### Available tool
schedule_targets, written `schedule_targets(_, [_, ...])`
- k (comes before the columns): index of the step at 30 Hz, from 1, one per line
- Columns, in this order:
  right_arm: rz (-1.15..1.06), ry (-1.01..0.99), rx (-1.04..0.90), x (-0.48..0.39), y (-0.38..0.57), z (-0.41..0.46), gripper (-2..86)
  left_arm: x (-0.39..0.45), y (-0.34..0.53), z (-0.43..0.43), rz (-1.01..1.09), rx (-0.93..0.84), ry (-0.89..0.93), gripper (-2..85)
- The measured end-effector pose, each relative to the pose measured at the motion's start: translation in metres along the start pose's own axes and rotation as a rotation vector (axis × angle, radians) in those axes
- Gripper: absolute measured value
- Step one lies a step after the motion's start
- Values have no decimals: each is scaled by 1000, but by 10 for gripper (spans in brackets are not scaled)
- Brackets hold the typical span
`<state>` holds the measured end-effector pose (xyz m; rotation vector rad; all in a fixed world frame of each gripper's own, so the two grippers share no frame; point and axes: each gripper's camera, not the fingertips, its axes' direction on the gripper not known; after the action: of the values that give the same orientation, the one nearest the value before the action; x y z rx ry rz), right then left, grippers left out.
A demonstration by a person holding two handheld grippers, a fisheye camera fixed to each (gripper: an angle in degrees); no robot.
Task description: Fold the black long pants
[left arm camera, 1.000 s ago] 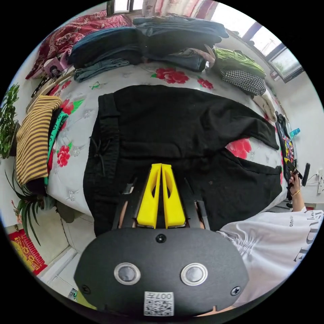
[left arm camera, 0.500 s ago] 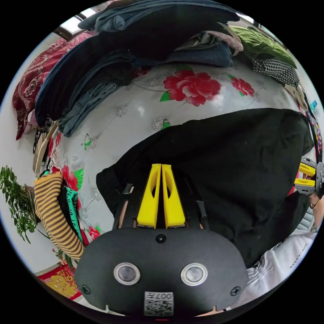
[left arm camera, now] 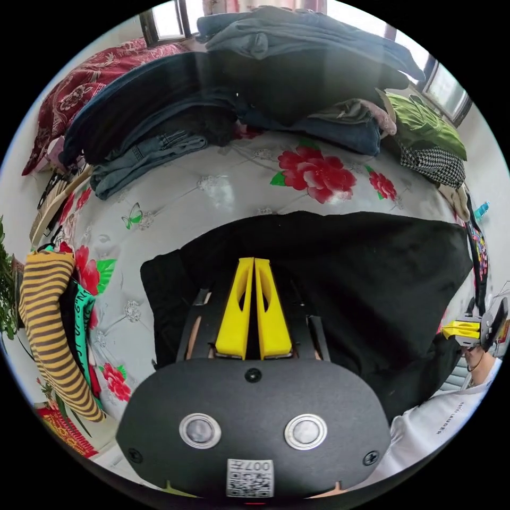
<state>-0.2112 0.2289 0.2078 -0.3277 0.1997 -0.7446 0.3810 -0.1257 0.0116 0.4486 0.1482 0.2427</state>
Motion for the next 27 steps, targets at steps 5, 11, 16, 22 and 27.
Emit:
schedule_targets(5, [-6, -105, -40, -15, -48, 27, 24, 17, 26, -31, 33, 72, -29, -8])
schedule_targets(11, [127, 131, 149, 35, -39, -37, 31, -11, 2, -72, 30, 163, -66, 43])
schedule_targets(16, [271, 256, 78, 128, -61, -48, 32, -22, -59, -36, 82, 5, -81, 72])
schedule_targets(22, [368, 538, 19, 180, -75, 1, 14, -12, -95, 2, 42, -59, -133, 22])
schedule_targets(27, [280, 580, 73, 200, -99, 6, 0, 5, -119, 6, 71, -32, -289, -8])
